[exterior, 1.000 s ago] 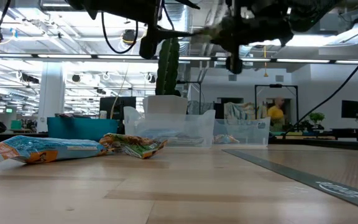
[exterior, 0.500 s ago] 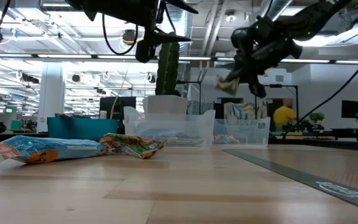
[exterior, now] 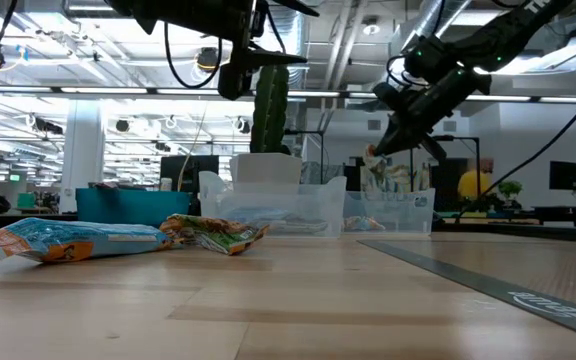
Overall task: Pick and place Granola Bars by type
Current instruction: Put the yellow granola bar into the top transparent bin
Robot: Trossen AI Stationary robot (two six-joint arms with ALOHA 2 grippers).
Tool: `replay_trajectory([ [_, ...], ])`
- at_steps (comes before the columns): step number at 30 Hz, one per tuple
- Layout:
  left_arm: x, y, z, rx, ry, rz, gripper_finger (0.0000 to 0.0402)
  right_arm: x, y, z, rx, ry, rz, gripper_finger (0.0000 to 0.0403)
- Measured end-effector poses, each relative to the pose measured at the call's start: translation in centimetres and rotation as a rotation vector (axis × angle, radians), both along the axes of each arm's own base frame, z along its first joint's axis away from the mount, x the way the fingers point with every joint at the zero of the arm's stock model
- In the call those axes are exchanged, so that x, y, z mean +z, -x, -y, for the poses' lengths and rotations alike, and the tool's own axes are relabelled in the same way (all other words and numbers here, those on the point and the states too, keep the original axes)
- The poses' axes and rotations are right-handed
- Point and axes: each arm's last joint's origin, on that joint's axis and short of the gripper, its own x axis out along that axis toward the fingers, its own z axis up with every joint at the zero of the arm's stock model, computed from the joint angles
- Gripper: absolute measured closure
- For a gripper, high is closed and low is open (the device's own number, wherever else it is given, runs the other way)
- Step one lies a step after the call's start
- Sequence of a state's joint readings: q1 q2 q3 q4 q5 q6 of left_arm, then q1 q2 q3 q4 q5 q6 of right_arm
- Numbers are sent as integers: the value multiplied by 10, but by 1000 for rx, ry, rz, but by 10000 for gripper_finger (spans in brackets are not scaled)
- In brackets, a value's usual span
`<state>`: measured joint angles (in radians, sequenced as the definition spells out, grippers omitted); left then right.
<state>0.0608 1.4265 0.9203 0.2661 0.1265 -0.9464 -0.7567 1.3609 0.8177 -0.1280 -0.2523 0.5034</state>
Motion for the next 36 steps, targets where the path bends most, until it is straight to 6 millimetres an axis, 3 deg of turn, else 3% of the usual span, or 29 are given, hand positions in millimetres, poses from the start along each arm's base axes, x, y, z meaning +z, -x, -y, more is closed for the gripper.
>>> replay_trajectory([
  [6,0,0,0,-1,0,0,166,0,0,0,5,5,-1,389],
  [14,-1,0,5,-14,9,-7,166,0,-1,-1,-2,-11,7,302],
  [20,-9,2,13,-19,69,-108,166,0,-2,-3,10,-37,23,253],
  [28,-27,12,40,-36,158,-329,166,2,-14,-16,115,-70,61,224],
  [36,-46,32,79,40,214,-583,166,2,-31,-41,235,-87,65,229],
])
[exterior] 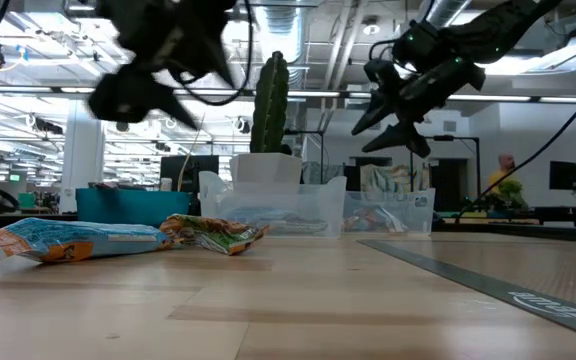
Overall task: Pick and place Granola Bars by type
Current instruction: Put the yellow granola bar into the top transparent bin
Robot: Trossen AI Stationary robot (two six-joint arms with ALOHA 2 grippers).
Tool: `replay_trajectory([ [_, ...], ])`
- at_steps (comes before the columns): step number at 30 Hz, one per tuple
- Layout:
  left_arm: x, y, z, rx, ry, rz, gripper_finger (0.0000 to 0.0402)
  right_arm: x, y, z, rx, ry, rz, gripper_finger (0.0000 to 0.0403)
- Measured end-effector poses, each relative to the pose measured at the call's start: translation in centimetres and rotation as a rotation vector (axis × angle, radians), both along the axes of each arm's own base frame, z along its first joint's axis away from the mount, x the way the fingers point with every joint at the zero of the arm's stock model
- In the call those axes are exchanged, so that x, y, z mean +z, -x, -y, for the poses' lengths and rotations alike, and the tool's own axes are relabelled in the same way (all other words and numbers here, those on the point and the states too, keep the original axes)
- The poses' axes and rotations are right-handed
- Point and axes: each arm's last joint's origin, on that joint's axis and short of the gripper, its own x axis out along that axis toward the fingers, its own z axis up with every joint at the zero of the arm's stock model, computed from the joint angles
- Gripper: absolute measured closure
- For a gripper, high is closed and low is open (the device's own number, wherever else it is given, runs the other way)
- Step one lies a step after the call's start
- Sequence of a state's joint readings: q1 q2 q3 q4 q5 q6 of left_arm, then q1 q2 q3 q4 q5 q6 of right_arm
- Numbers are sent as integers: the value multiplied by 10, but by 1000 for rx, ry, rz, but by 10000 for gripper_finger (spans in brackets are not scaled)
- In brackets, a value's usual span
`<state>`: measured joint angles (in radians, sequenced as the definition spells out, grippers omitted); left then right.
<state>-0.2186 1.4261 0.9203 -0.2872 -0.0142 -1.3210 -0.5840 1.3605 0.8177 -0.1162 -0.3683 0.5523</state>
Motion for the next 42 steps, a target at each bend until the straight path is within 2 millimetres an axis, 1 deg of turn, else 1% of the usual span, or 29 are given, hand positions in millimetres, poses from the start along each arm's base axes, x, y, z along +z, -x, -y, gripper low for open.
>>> replay_trajectory([
  [5,-9,16,22,86,5,-136,166,2,-11,-18,60,-8,21,237],
  [8,-13,27,30,140,4,-213,166,5,-18,-27,86,-8,58,241],
  [11,-18,33,36,160,-3,-271,166,9,-25,-35,108,-8,104,244],
  [14,-26,33,41,146,-16,-312,166,12,-30,-42,126,-11,143,248],
  [20,-51,24,47,121,-15,-408,166,14,-35,-54,159,-25,162,259],
  [27,-72,13,52,90,-23,-428,166,14,-39,-66,191,-46,162,269],
  [32,-87,11,54,80,-26,-486,166,15,-41,-72,210,-56,168,270],
  [35,-92,9,55,76,-27,-503,166,15,-41,-74,215,-59,168,269],
  [42,-93,9,55,73,-44,-496,171,15,-42,-75,210,-76,168,270],
])
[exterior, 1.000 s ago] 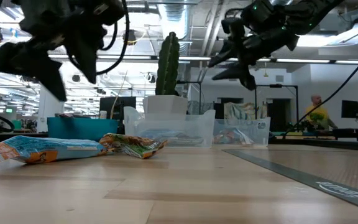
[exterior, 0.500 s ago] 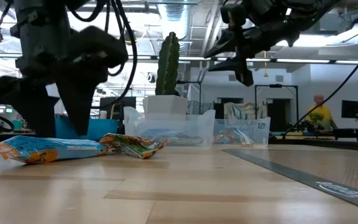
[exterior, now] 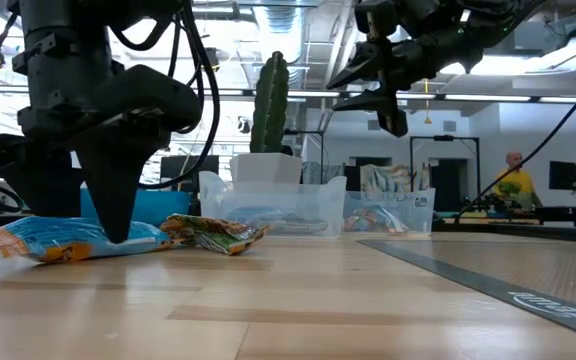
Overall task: Pick and place Granola Bars by type
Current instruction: Put the yellow granola bar into the top transparent bin
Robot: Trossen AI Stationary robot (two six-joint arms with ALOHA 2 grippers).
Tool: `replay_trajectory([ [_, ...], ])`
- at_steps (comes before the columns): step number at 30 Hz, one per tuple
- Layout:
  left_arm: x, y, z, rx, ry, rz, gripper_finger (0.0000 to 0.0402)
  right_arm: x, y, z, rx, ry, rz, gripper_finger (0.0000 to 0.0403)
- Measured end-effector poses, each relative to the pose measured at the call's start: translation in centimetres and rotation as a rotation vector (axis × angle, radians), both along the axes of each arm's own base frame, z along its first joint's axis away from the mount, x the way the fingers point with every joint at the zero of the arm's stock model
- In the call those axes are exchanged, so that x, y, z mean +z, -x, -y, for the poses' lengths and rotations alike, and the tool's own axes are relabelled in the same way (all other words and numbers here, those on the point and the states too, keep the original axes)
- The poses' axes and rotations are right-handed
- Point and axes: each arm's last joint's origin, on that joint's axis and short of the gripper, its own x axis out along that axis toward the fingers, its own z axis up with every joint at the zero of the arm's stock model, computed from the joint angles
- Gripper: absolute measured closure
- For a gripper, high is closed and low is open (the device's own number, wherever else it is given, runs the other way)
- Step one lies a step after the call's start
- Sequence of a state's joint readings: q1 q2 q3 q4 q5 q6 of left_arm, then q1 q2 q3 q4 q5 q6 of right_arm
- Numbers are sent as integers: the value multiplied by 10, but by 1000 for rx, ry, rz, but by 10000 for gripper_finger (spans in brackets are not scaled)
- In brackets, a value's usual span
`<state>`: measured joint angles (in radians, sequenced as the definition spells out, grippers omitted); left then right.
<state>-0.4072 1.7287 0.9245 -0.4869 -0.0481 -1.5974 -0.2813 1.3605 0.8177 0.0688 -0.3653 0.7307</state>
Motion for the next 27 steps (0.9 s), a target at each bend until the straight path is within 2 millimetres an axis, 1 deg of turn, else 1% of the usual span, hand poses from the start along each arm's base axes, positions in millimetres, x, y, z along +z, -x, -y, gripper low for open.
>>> replay_trajectory([
  [3,-1,0,0,-2,7,-6,194,0,0,0,-2,-3,0,270],
  [7,-1,1,0,-12,1,-17,243,0,0,0,-1,-3,-1,271],
  [10,3,-1,1,-36,-9,-21,280,0,0,0,-1,-3,-1,273],
  [14,10,-7,3,-47,-24,-17,316,0,0,0,-1,-3,0,274],
  [20,17,-11,5,-75,-32,1,345,3,-2,-2,17,-19,32,274],
  [24,21,-11,4,-69,-32,6,353,3,-2,-2,28,-34,32,274],
  [27,28,-9,3,-59,-46,32,356,3,-2,-3,31,-38,31,274],
])
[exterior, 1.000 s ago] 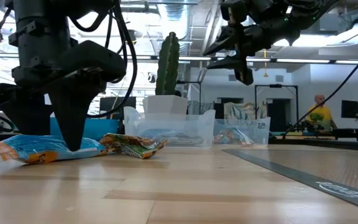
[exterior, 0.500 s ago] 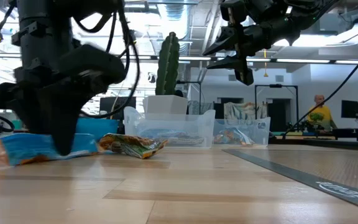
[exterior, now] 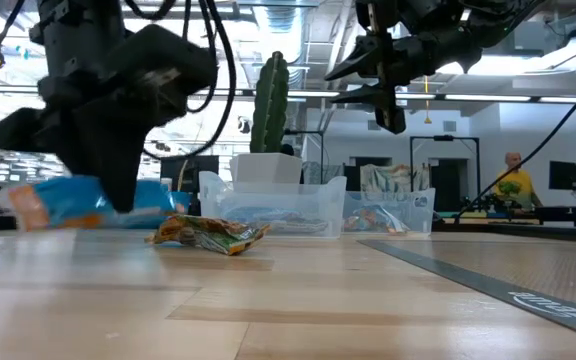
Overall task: Pick and place Granola Bars by type
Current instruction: Put the yellow granola bar into the top transparent bin
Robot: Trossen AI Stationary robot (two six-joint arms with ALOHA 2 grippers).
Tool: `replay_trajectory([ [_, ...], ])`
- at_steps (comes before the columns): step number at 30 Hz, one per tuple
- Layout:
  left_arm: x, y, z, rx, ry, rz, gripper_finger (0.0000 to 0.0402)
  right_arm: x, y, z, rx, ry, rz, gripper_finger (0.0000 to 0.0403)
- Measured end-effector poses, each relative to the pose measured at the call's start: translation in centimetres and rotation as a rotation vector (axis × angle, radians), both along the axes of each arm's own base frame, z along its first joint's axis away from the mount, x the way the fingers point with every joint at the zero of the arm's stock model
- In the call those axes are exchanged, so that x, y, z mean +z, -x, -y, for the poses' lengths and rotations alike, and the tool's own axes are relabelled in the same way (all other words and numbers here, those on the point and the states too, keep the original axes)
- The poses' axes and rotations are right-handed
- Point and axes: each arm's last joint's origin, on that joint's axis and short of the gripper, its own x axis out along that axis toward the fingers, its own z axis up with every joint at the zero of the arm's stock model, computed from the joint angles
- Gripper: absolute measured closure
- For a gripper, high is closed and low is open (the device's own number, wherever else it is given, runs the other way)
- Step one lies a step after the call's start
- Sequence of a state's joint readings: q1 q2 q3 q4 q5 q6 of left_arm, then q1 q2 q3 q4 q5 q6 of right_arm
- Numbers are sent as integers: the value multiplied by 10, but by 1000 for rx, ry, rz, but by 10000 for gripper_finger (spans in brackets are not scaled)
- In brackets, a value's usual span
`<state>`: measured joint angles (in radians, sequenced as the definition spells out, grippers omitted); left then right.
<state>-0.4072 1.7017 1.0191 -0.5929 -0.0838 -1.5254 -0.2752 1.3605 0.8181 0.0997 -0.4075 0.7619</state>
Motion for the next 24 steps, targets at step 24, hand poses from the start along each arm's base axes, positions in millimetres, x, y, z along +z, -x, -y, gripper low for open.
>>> replay_trajectory([
  [24,102,-19,-70,192,-221,685,356,16,-7,-6,6,-57,157,274],
])
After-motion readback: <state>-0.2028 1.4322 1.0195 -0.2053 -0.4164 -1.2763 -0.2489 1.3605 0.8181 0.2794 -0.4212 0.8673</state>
